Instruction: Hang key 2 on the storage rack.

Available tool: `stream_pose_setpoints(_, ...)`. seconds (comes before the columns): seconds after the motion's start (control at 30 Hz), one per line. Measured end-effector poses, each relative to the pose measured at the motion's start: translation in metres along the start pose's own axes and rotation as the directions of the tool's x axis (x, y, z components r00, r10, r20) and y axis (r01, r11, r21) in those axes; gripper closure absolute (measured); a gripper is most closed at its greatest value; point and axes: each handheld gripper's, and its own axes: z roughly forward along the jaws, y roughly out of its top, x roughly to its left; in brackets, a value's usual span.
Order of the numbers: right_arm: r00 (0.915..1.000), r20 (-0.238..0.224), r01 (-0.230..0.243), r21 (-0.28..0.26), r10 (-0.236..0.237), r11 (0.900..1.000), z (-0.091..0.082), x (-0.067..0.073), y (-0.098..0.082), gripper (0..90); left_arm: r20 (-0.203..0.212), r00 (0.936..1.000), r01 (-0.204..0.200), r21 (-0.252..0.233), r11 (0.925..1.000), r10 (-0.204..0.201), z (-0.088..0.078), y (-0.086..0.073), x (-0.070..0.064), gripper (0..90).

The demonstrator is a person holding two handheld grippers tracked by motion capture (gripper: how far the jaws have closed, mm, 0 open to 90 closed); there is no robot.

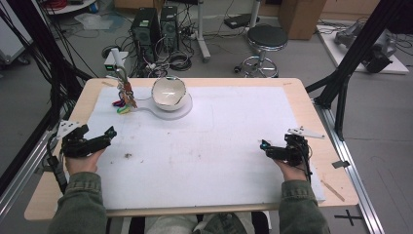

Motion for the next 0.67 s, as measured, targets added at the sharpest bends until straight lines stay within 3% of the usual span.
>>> stream_pose_setpoints(0.17, 1.0, 0.0, 0.0, 0.002, 0.0, 1.0, 0.0, -0.001, 0.0, 0.6, -0.006, 0.9988, -0.049, -0.013, 0.9987, 0.049, -0.004, -0.004, -0.009, 1.7)
stream_pose_setpoints(0.23, 1.0, -0.002, -0.001, 0.002, 0.001, 1.0, 0.0, -0.001, 0.0, 0.6, -0.001, 0.9988, -0.049, -0.045, 0.9978, 0.049, -0.007, -0.006, -0.012, 1.6)
stream_pose_setpoints(0.33, 1.0, -0.003, 0.007, 0.002, -0.007, 1.0, 0.0, -0.001, 0.0, 0.7, -0.02, 0.9983, -0.057, -0.052, 0.9971, 0.056, -0.01, -0.009, -0.013, 1.7)
stream_pose_setpoints(0.67, 1.0, 0.002, -0.005, 0.0, 0.005, 1.0, 0.0, -0.001, 0.0, 0.6, -0.017, 0.9998, 0.007, -0.021, 0.9997, -0.007, -0.006, -0.014, -0.003, 1.7)
